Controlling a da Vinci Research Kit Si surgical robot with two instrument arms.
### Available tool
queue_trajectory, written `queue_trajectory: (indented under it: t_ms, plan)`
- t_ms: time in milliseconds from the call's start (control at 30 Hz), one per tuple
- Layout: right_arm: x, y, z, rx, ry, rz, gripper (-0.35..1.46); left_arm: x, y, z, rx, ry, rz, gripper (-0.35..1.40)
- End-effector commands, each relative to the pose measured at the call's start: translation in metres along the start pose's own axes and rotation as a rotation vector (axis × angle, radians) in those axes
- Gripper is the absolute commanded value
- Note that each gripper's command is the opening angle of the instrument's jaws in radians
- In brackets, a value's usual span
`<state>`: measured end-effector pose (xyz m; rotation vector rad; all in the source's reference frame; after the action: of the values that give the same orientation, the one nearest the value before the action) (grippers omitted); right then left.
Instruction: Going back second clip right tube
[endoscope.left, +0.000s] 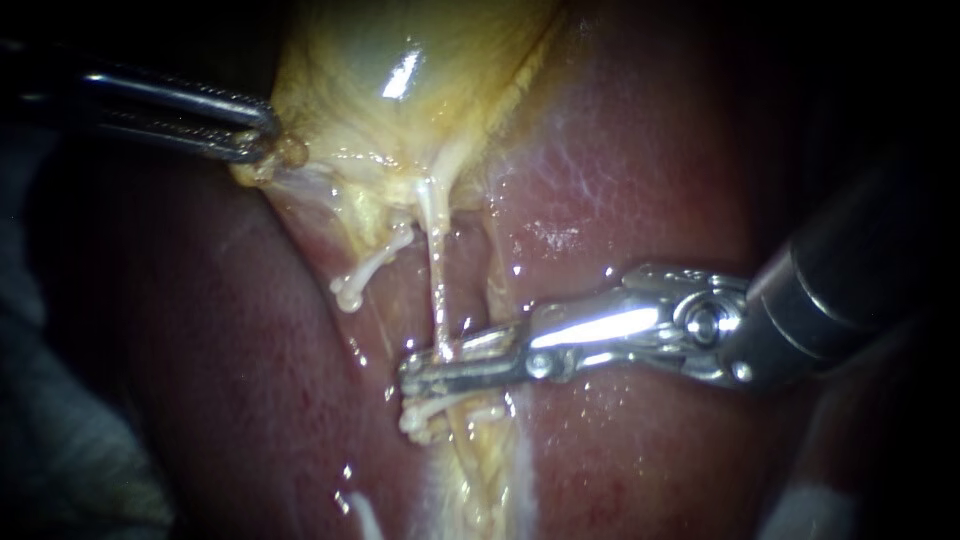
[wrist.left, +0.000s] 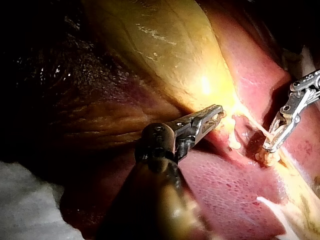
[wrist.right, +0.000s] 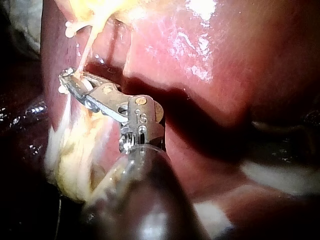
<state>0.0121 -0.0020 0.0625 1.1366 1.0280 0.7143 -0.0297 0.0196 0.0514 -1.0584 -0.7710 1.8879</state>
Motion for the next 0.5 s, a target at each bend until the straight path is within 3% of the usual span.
queue_trajectory:
  t_ms: [33,133,233,500]
  plan:
    - [0.0,0.0001,0.0001,0.005,-0.002,-0.002,-0.35,0.0,0.0,0.0,0.0,0.0,0.0,-0.35]
    - [-0.0001,0.0003,0.0006,-0.019,0.023,-0.035,0.1,0.0,0.0,0.0,0.0,0.0,0.0,-0.35]
    - [-0.0001,0.0011,0.0012,-0.029,0.028,-0.097,0.34,0.0,0.0,0.0,-0.001,0.0,0.0,-0.35]
    - [-0.0003,0.0037,0.0015,-0.072,0.056,-0.185,0.45,0.0,-0.0001,0.0,-0.001,0.0,0.0,-0.35]
